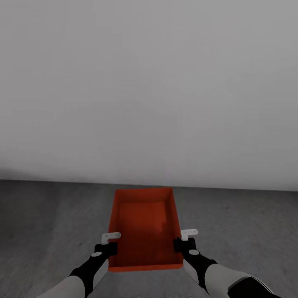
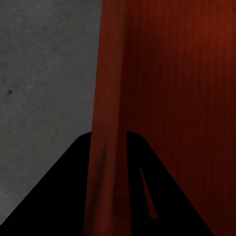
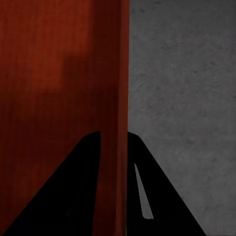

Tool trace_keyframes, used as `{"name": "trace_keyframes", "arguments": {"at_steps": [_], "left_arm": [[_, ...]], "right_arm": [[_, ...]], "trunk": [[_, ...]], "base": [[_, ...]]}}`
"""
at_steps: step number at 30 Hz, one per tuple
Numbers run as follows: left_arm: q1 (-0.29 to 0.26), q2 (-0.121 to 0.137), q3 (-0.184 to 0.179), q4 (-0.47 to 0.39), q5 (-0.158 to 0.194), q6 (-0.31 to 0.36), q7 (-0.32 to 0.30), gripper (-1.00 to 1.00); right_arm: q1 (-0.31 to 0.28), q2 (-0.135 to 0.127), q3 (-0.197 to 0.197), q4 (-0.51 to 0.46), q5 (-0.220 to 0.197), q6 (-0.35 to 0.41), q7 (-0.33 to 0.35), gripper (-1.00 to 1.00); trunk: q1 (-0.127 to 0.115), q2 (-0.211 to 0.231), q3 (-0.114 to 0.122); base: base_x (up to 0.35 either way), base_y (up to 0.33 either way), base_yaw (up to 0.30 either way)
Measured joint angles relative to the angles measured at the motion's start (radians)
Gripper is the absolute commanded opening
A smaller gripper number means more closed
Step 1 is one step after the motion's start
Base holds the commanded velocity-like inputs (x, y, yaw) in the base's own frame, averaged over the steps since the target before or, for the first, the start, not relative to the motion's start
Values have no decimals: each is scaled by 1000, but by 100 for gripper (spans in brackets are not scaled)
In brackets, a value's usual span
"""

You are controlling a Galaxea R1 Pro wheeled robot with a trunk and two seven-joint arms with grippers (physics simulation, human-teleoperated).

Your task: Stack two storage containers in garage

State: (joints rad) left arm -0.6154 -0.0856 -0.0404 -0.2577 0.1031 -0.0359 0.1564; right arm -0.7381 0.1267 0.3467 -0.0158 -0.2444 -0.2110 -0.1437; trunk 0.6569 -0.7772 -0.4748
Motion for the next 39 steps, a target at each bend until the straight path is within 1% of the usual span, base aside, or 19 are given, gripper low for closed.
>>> {"name": "trace_keyframes", "arguments": {"at_steps": [6,30,39], "left_arm": [[0,0,-2,-2,1,0,0,-100],[0,0,-2,-1,3,0,0,-100],[0,0,-2,0,3,0,0,-100]], "right_arm": [[0,0,-1,0,1,-2,0,-100],[0,0,-1,0,1,-1,0,-100],[0,0,0,0,1,1,0,-100]], "trunk": [[0,0,-3],[0,0,-4],[34,-63,-32]], "base": [[0,0,0],[0,0,0],[0,0,0]]}}
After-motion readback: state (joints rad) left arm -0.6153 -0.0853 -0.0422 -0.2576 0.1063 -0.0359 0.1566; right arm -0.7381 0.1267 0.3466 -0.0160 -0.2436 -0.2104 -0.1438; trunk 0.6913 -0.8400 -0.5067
